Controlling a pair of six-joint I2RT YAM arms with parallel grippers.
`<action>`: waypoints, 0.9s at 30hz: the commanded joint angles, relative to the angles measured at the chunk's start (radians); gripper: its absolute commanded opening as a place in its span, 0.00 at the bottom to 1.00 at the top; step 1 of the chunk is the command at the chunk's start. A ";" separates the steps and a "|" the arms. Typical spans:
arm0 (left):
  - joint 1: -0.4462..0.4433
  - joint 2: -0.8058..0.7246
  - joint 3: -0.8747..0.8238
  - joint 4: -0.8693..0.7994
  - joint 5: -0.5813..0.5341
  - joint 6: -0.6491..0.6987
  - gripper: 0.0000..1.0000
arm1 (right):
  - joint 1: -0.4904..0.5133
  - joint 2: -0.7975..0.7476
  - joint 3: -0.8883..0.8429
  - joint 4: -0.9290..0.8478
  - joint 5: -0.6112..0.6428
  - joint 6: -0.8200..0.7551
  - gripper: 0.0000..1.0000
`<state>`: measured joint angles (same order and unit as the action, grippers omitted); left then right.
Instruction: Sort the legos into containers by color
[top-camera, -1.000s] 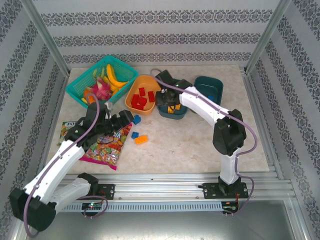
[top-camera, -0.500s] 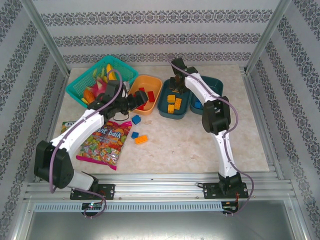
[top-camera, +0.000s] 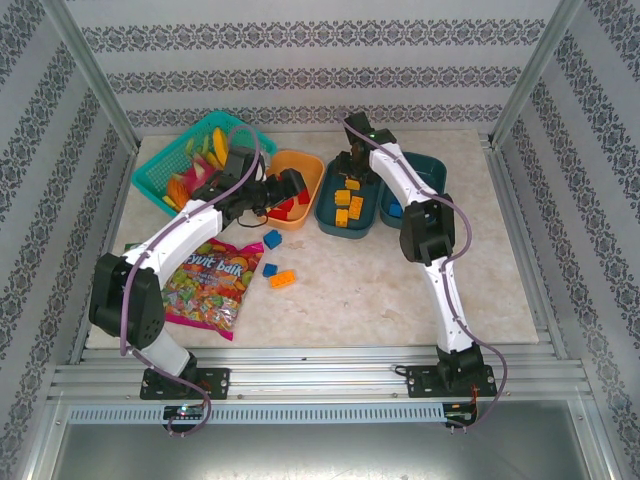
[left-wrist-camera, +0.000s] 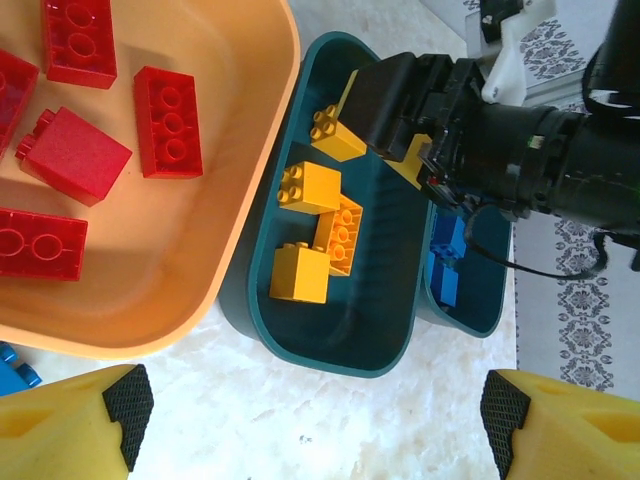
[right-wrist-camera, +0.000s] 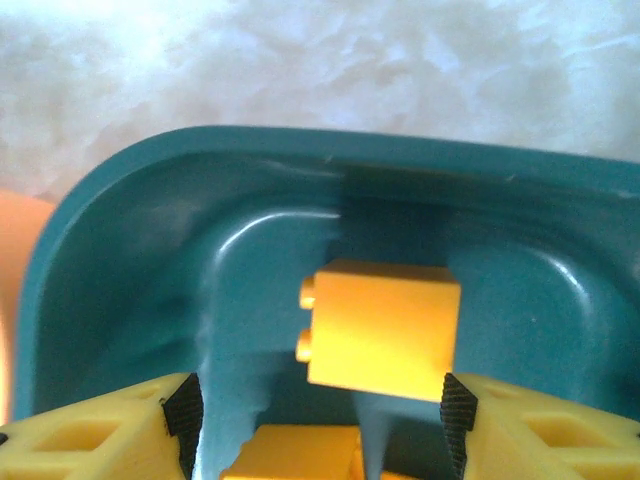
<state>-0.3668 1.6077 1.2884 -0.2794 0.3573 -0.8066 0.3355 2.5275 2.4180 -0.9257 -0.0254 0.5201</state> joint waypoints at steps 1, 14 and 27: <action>-0.012 -0.081 0.003 -0.053 -0.067 0.035 0.87 | 0.043 -0.165 -0.062 0.014 0.000 0.013 0.66; -0.011 -0.548 -0.278 -0.310 -0.273 0.024 0.87 | 0.383 -0.486 -0.590 0.241 0.043 0.365 0.74; -0.011 -0.845 -0.423 -0.460 -0.331 -0.002 0.87 | 0.503 -0.316 -0.526 0.247 0.064 0.753 0.80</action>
<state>-0.3672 0.7940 0.8764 -0.6792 0.0601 -0.8009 0.8230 2.1620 1.8359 -0.6842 -0.0032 1.1599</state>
